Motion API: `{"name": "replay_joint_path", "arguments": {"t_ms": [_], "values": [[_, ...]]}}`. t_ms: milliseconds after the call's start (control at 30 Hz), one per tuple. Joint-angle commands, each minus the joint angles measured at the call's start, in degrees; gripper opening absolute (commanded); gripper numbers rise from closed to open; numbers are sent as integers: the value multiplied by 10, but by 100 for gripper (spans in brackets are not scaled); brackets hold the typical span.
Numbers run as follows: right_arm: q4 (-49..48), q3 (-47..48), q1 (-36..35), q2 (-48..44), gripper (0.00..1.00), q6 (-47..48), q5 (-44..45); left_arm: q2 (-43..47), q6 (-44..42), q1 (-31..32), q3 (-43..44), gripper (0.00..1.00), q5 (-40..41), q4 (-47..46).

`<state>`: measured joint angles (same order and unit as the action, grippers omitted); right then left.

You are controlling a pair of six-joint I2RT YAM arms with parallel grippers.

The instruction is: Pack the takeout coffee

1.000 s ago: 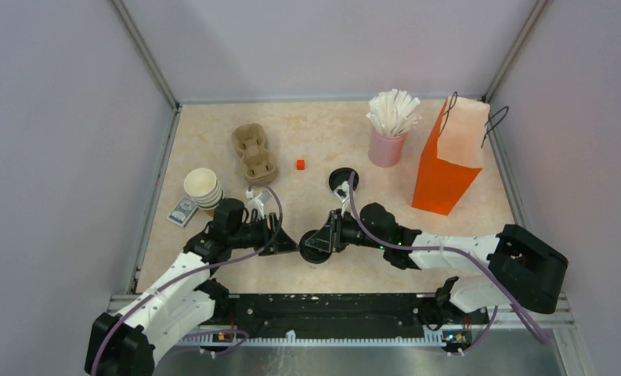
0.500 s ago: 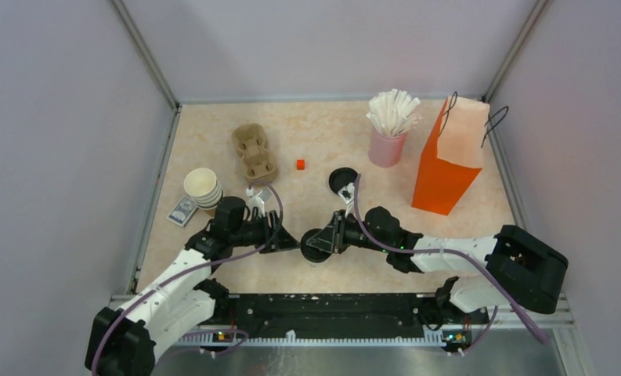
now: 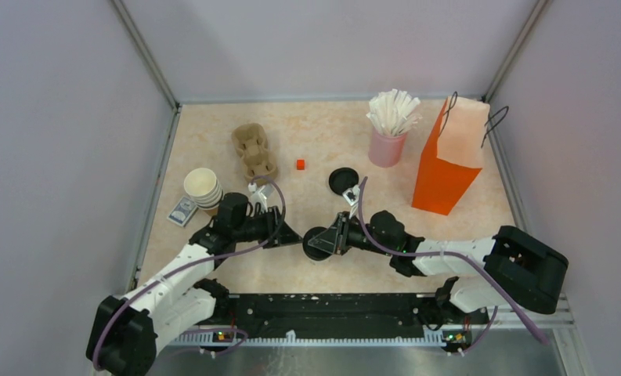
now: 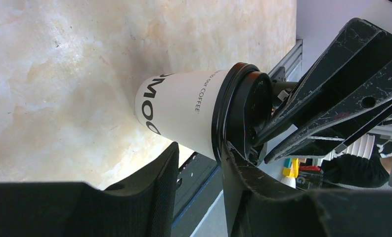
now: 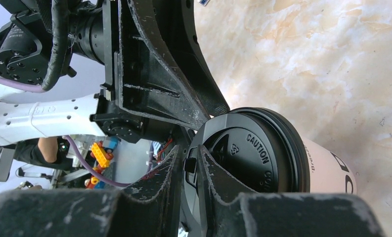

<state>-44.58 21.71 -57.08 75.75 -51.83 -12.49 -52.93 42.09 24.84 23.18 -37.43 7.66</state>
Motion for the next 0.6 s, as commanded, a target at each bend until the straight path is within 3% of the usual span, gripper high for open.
{"name": "replay_joint_path", "arguments": {"t_ms": [0,200,367,467,567], "values": [[94,-25,5,21,17,17,21,-11,-36,4,-21,42,85,70],[104,-9,5,21,17,15,29,15,-3,3,4,47,-9,17],[115,-5,6,14,17,12,35,50,-4,4,18,48,-1,54],[120,-6,5,9,17,13,39,68,-4,4,30,60,-6,51],[123,-6,5,7,17,13,41,67,2,4,37,61,-23,36]]}}
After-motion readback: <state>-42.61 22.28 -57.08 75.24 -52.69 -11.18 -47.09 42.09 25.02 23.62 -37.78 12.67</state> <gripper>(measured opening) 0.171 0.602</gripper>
